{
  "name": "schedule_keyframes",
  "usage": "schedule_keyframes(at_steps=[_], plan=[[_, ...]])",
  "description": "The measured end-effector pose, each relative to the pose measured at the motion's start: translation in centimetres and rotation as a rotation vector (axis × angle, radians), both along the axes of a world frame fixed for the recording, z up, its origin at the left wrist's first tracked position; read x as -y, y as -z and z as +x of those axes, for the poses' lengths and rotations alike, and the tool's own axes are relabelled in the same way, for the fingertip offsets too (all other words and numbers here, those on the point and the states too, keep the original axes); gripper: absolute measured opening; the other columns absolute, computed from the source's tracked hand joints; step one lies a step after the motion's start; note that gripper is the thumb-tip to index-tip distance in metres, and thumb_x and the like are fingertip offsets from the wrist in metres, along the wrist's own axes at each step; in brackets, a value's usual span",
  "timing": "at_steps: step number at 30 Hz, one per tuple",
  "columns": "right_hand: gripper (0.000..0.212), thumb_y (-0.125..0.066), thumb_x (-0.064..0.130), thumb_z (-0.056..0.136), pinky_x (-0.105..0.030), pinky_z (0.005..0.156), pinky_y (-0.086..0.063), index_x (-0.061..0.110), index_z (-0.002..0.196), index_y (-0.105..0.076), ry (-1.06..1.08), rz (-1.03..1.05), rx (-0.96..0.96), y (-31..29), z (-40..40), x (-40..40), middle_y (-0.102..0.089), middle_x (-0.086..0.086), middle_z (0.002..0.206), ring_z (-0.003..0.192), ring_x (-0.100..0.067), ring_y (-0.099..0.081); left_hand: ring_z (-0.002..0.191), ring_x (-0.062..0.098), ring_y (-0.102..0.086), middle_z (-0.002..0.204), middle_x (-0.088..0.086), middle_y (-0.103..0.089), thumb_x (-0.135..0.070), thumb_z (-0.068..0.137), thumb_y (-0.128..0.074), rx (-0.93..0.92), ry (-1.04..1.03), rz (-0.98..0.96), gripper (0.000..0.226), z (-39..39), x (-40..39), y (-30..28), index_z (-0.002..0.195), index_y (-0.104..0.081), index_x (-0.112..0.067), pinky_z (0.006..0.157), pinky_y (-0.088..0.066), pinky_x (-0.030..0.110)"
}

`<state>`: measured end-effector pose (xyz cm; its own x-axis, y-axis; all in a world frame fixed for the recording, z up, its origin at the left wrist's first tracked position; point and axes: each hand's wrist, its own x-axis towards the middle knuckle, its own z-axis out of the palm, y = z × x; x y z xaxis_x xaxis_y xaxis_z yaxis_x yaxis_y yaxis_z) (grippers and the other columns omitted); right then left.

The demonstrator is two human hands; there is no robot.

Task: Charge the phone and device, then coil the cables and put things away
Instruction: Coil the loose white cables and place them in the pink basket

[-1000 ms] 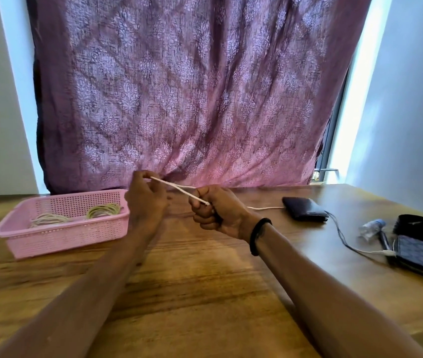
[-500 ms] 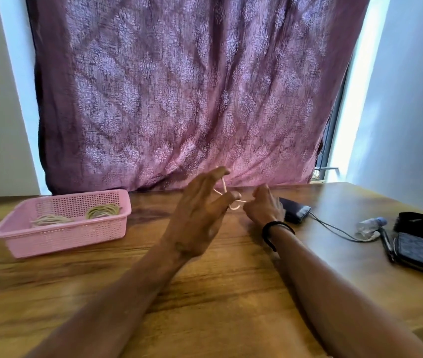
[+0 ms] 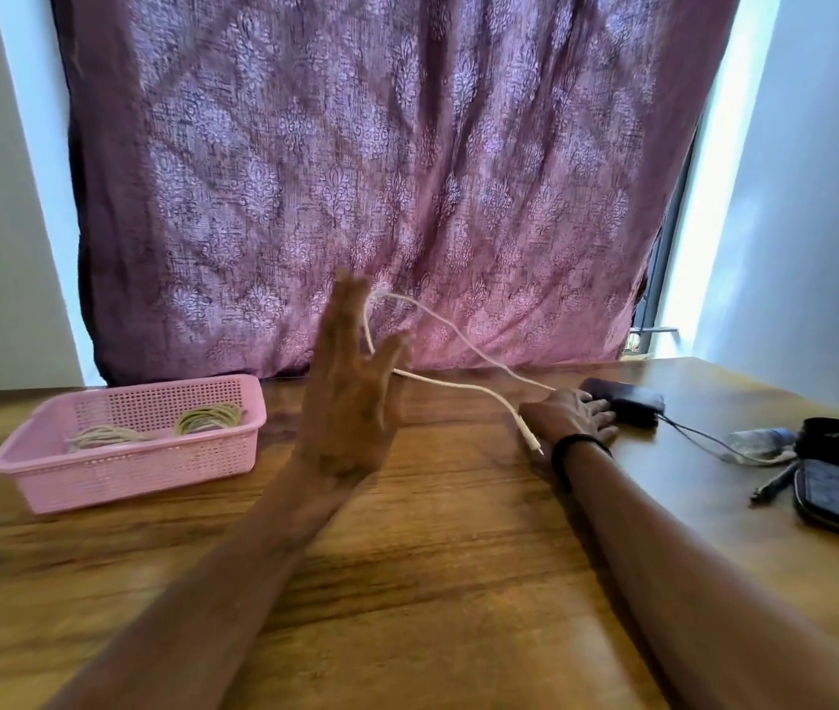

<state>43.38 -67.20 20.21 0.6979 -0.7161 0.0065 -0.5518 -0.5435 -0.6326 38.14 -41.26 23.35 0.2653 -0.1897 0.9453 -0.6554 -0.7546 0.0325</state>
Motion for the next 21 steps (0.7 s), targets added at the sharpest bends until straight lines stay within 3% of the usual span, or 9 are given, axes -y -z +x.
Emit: schedule_keyframes(at_steps=[3,5,7,9,11,13,15,18,21], plan=[[0.104,-0.066,0.042,0.085,-0.049,0.129,-0.005,-0.004,0.161,-0.012,-0.008,0.016,-0.021,0.0,0.4,0.5,-0.006,-0.031,0.169,0.159,-0.043,-0.004,0.136,-0.002,-0.041,0.155,0.017,-0.037,-0.017,0.107,-0.049,-0.058,-0.006,-0.349,0.029,0.1,-2.2,-1.8,0.131,-0.063,-0.010,0.102,-0.051,0.026],[0.100,-0.066,0.043,0.084,-0.052,0.128,-0.008,0.002,0.162,-0.018,-0.013,-0.015,-0.046,0.2,0.5,0.3,-0.012,-0.032,0.167,0.157,-0.045,-0.010,0.113,0.012,-0.059,0.134,0.013,-0.057,-0.031,0.110,-0.040,-0.036,-0.187,-0.496,0.035,1.1,-3.7,-2.3,0.130,-0.065,-0.015,0.086,-0.056,0.036],[0.082,-0.067,0.039,0.082,-0.056,0.123,-0.020,0.010,0.153,-0.037,-0.043,-0.135,-0.061,0.4,0.1,-0.3,-0.031,-0.031,0.159,0.149,-0.046,-0.026,0.086,0.031,-0.069,0.101,0.010,-0.072,-0.056,0.108,-0.026,-0.118,-0.354,-0.444,0.054,1.6,-5.1,-2.2,0.126,-0.066,-0.024,0.072,-0.056,0.046],[0.058,-0.068,0.032,0.084,-0.053,0.115,-0.033,0.016,0.138,-0.051,-0.170,-0.278,-0.022,0.4,-0.2,-1.2,-0.047,-0.025,0.145,0.138,-0.042,-0.039,0.068,0.032,-0.070,0.069,0.005,-0.069,-0.078,0.095,-0.009,-0.320,-0.137,-0.480,0.087,1.6,-4.8,-2.0,0.106,-0.072,-0.018,0.066,-0.055,0.042],[0.048,-0.065,0.032,0.091,-0.050,0.113,-0.038,0.020,0.137,-0.058,-0.347,-0.359,0.023,0.6,-0.1,-1.7,-0.051,-0.021,0.142,0.135,-0.040,-0.042,0.046,0.022,-0.062,0.049,-0.002,-0.059,-0.069,0.101,-0.022,-0.374,0.249,-0.666,0.080,0.5,-2.7,-2.0,0.074,-0.070,-0.011,0.052,-0.049,0.032],[0.043,-0.059,0.039,0.095,-0.050,0.114,-0.039,0.021,0.133,-0.065,-0.448,-0.404,0.019,0.7,0.1,-2.0,-0.051,-0.019,0.142,0.134,-0.040,-0.043,0.035,0.018,-0.050,0.045,0.004,-0.055,-0.057,0.106,-0.033,-0.461,0.533,-0.887,0.075,-0.7,-1.1,-2.5,0.066,-0.064,-0.001,0.040,-0.039,0.025],[0.039,-0.058,0.041,0.097,-0.050,0.113,-0.040,0.020,0.128,-0.068,-0.455,-0.421,0.012,0.6,0.1,-2.0,-0.052,-0.019,0.140,0.132,-0.040,-0.043,0.035,0.019,-0.047,0.047,0.009,-0.056,-0.057,0.106,-0.029,-0.521,0.630,-0.967,0.081,-0.9,-0.8,-3.0,0.071,-0.064,0.007,0.037,-0.038,0.023],[0.032,-0.060,0.038,0.098,-0.048,0.106,-0.044,0.015,0.120,-0.067,-0.396,-0.402,0.058,0.8,0.0,-1.4,-0.057,-0.022,0.129,0.124,-0.040,-0.048,0.036,0.019,-0.051,0.049,0.008,-0.058,-0.057,0.106,-0.021,-0.505,0.693,-1.062,0.082,-0.8,-1.5,-3.5,0.073,-0.066,0.004,0.039,-0.042,0.022],[0.031,-0.057,0.030,0.099,-0.045,0.093,-0.055,0.006,0.110,-0.071,-0.280,-0.194,0.274,0.4,0.3,-0.8,-0.069,-0.025,0.116,0.108,-0.041,-0.061,0.034,0.018,-0.050,0.046,0.005,-0.058,-0.056,0.107,-0.014,-0.424,0.760,-1.261,0.081,-1.0,-2.0,-4.7,0.068,-0.063,-0.005,0.039,-0.041,0.020]])
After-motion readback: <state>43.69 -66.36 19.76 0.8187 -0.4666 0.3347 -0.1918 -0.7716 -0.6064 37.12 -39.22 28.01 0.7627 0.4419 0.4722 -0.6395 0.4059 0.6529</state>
